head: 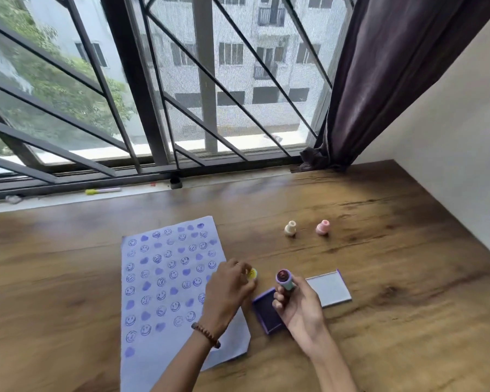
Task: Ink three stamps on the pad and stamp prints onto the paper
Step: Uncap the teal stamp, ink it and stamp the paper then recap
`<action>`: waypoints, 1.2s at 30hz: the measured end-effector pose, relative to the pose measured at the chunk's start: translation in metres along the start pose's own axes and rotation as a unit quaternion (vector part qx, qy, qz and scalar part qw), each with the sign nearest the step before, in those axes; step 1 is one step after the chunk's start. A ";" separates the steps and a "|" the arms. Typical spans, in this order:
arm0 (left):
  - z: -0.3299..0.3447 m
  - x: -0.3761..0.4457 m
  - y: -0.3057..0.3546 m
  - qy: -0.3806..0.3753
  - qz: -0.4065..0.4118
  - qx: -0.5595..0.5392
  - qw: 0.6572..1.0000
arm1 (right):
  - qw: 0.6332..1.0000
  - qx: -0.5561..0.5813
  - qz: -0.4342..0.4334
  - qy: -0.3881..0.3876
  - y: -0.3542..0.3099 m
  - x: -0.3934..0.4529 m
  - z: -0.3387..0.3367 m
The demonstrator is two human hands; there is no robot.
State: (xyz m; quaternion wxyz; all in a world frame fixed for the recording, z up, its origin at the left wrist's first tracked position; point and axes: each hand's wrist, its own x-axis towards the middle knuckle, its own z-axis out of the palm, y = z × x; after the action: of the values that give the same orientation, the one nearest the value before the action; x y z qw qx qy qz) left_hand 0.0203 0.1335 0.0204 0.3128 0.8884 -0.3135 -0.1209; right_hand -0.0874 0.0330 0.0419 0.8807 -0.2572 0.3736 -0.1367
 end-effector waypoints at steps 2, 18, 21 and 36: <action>0.002 -0.001 -0.002 -0.007 0.002 0.022 1.000 | 1.000 -0.018 -0.002 0.022 0.001 -0.002 -0.005; 0.006 -0.028 -0.014 -0.156 0.117 0.132 0.972 | 0.585 -0.714 -0.375 0.082 -0.031 -0.053 0.031; 0.011 -0.030 -0.018 -0.150 0.115 0.129 0.974 | 0.546 -0.772 -0.308 0.101 -0.013 -0.042 0.020; -0.020 -0.043 -0.034 -0.148 0.079 0.092 0.981 | 0.623 -0.756 -0.167 0.109 -0.001 -0.018 0.006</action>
State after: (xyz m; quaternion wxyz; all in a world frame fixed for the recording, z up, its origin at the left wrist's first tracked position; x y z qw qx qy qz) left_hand 0.0120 0.1910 0.0151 0.1881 0.8579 -0.4358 -0.1966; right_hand -0.0955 0.0420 0.0564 0.2911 -0.8738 0.3889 0.0224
